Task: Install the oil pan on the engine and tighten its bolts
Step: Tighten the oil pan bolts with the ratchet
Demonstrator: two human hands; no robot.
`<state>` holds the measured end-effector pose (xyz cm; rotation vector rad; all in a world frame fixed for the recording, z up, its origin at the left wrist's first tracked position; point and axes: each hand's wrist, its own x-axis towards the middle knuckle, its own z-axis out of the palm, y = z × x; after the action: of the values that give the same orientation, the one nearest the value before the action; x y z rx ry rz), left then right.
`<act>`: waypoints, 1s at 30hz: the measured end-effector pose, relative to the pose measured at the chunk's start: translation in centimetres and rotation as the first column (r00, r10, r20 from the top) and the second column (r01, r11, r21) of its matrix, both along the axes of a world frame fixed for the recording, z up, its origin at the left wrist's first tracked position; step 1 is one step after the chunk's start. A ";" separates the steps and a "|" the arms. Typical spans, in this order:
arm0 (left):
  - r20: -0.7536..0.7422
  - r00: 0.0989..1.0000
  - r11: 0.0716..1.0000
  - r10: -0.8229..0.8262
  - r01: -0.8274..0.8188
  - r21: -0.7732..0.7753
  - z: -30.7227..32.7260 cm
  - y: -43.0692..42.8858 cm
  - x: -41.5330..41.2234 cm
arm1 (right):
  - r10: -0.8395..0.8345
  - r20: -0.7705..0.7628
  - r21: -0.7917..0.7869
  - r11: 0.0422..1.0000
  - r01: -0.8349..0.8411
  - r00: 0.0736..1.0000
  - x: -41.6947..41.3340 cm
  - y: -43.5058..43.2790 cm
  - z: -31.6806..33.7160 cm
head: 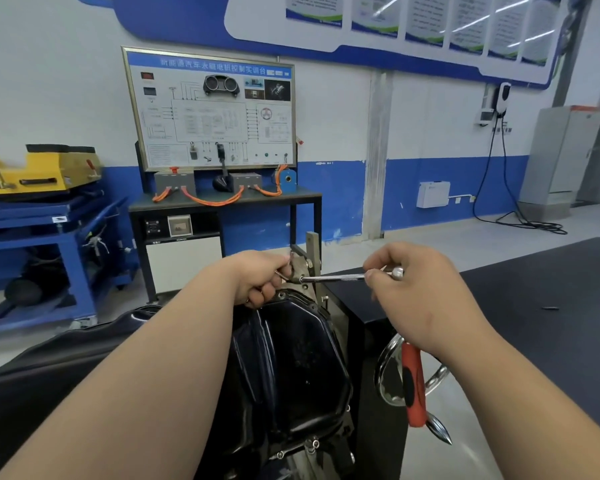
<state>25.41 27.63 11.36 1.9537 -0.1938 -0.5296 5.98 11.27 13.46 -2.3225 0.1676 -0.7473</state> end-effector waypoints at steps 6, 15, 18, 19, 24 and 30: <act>-0.062 0.998 0.995 0.014 -0.021 -0.102 0.5 0.6 -0.3 | -0.012 0.013 0.024 1.000 0.011 1.000 -0.1 0.7 -0.5; -0.002 0.996 0.996 0.086 -0.086 -0.035 0.0 0.3 -0.1 | -0.034 0.049 0.045 0.998 0.031 0.998 -0.1 0.6 -0.3; 0.024 0.996 0.996 0.084 -0.084 -0.003 -0.1 0.0 -0.1 | -0.031 0.031 0.016 0.999 0.030 0.999 0.1 1.2 -0.6; 0.028 0.996 0.997 0.080 -0.080 0.007 -0.1 0.0 -0.1 | -0.030 0.025 0.010 1.000 0.030 0.999 0.2 1.3 -0.7; 0.038 0.998 0.995 0.058 -0.061 0.074 -0.2 0.0 0.1 | -0.043 0.016 -0.002 0.999 0.043 0.999 0.4 1.6 -1.1; -0.002 0.999 0.994 0.052 -0.051 0.099 -0.2 0.0 0.4 | -0.054 0.013 -0.090 0.994 0.055 0.998 0.6 2.5 -0.9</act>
<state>25.77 27.64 11.15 2.0482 -0.1157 -0.5180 6.61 13.79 12.53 -2.4072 0.1967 -0.8097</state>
